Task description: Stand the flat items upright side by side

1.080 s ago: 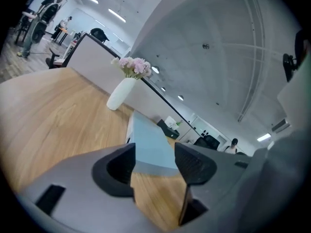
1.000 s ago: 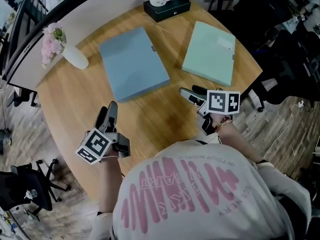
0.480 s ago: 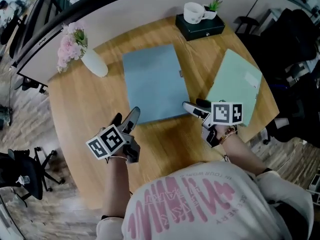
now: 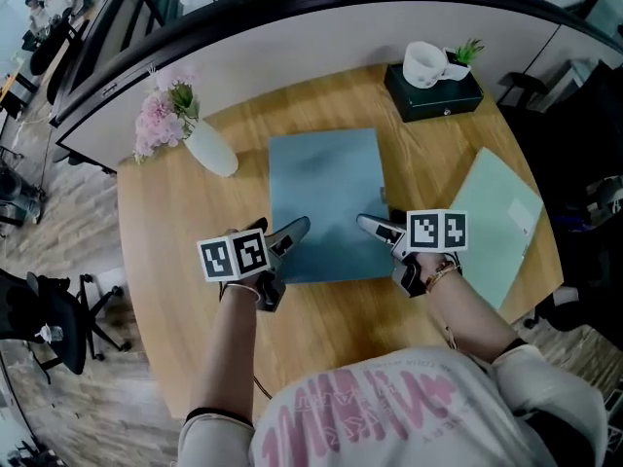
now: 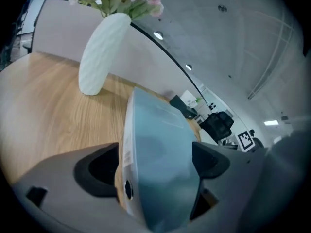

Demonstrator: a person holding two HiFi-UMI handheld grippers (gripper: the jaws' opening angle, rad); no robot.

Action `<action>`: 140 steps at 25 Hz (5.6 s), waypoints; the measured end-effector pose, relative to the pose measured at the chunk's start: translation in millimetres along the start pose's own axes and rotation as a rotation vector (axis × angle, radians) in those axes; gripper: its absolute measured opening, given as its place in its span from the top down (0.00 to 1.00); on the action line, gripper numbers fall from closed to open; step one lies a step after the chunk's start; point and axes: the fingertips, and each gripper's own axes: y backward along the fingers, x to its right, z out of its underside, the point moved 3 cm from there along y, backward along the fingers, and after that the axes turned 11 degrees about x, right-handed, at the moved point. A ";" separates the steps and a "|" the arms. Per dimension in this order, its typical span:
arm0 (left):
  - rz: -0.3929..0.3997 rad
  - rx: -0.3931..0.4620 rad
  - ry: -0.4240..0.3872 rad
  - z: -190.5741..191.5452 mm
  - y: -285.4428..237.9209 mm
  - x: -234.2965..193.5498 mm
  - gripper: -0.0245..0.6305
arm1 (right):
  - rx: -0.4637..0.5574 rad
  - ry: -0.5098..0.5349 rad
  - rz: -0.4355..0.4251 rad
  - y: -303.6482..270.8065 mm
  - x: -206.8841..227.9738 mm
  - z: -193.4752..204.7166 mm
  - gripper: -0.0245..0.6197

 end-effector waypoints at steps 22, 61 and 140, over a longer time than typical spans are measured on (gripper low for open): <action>-0.044 -0.277 -0.069 105.0 66.4 16.8 0.35 | -0.210 0.113 0.105 49.7 -33.9 108.9 0.26; -0.131 0.292 -0.524 103.2 186.9 109.3 0.47 | 0.142 0.788 0.072 138.9 -109.1 104.7 0.26; -0.207 0.375 -0.458 98.5 188.4 115.8 0.42 | 0.203 0.689 -0.045 152.5 -98.7 82.5 0.34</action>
